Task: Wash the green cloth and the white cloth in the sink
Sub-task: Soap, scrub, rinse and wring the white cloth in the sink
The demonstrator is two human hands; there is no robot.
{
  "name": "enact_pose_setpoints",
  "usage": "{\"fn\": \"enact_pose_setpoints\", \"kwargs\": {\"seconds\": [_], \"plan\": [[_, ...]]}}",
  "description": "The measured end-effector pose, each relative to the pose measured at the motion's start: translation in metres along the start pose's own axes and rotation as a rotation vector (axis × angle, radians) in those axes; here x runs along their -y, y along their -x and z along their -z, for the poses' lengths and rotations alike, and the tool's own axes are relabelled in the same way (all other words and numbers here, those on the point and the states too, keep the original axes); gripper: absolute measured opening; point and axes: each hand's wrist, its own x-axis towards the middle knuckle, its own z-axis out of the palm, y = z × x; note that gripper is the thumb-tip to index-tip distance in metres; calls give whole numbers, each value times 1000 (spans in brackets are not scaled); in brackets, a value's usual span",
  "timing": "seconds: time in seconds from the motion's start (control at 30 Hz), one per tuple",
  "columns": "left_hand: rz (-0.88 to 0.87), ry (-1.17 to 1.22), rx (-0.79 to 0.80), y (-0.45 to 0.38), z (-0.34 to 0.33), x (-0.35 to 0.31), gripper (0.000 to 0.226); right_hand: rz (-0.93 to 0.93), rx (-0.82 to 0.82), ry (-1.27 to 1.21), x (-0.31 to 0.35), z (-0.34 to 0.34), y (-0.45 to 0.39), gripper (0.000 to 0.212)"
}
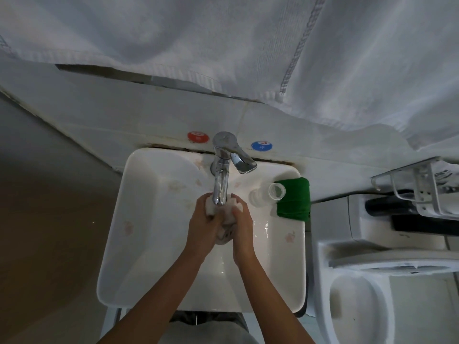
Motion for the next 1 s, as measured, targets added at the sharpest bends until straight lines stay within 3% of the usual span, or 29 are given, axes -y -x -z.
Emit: {"fn": "enact_pose_setpoints", "kwargs": {"seconds": [0.07,0.17,0.23,0.3,0.47,0.63,0.8,0.9,1.0], "plan": [[-19,36,2,0,4,4,36,-10,81,134,4,-2,0,63],[11,90,33,2,8,10,50,-81,144,267,9,-1,2,55],[7,108,79,3,8,16,61,-102,189,170,10,1,3,36],[-11,111,100,7,7,16,64,-125,125,53,9,2,2,32],[-123,114,131,15,6,7,32,-28,51,-9,1,4,3,44],[-3,105,116,6,8,-4,19,-69,132,-113,12,9,1,36],[15,-39,-28,1,5,9,39,-187,80,-75,11,-7,-5,46],[7,-165,-160,3,-2,13,43,-140,29,50,9,-21,-8,22],[1,-238,-245,3,-6,4,50,-39,13,135,18,-25,-4,17]]}}
